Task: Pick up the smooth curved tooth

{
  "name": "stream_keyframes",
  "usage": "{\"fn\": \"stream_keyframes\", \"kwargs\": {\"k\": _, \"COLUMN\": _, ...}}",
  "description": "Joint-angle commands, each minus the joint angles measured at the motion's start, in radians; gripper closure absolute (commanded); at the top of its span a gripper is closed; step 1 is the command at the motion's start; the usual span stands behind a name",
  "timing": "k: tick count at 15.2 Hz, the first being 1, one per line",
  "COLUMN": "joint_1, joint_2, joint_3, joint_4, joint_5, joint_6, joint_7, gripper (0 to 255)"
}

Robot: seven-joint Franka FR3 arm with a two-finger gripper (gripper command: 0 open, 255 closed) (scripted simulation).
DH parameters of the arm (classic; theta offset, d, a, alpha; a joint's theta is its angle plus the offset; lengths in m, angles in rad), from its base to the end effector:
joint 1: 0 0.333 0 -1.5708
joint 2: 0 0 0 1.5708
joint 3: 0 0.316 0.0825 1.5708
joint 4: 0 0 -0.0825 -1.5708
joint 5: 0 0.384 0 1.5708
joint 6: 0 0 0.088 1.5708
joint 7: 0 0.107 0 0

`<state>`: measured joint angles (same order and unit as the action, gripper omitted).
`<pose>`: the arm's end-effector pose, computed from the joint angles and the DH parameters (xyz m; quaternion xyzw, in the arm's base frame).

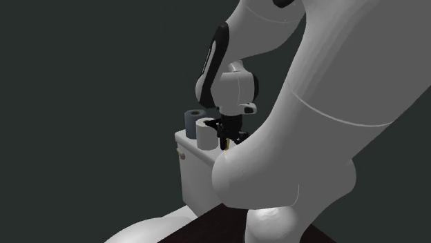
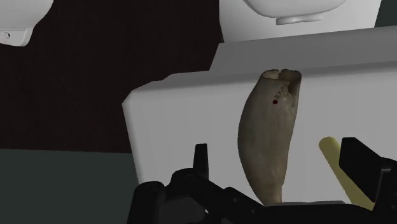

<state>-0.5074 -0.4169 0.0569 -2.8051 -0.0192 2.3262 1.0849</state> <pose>0.3154 -0.1552 0.3193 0.7218 -0.6911 -0.0242 0.0271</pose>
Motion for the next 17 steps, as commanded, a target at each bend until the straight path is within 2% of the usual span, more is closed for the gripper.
{"fn": "stream_keyframes", "kwargs": {"k": 1, "joint_1": -0.002, "joint_2": 0.024, "joint_3": 0.002, "joint_4": -0.010, "joint_5": -0.001, "joint_6": 0.034, "joint_7": 0.008, "gripper": 0}}
{"fn": "stream_keyframes", "kwargs": {"k": 4, "joint_1": -0.005, "joint_2": 0.075, "joint_3": 0.005, "joint_4": -0.026, "joint_5": -0.006, "joint_6": 0.102, "joint_7": 0.013, "gripper": 0}}
{"fn": "stream_keyframes", "kwargs": {"k": 6, "joint_1": -0.005, "joint_2": 0.075, "joint_3": 0.005, "joint_4": -0.026, "joint_5": -0.006, "joint_6": 0.102, "joint_7": 0.013, "gripper": 0}}
{"fn": "stream_keyframes", "kwargs": {"k": 7, "joint_1": -0.005, "joint_2": 0.073, "joint_3": 0.005, "joint_4": -0.026, "joint_5": -0.006, "joint_6": 0.100, "joint_7": 0.013, "gripper": 255}}
{"fn": "stream_keyframes", "kwargs": {"k": 17, "joint_1": -0.004, "joint_2": 0.060, "joint_3": 0.004, "joint_4": -0.022, "joint_5": -0.004, "joint_6": 0.083, "joint_7": 0.011, "gripper": 255}}
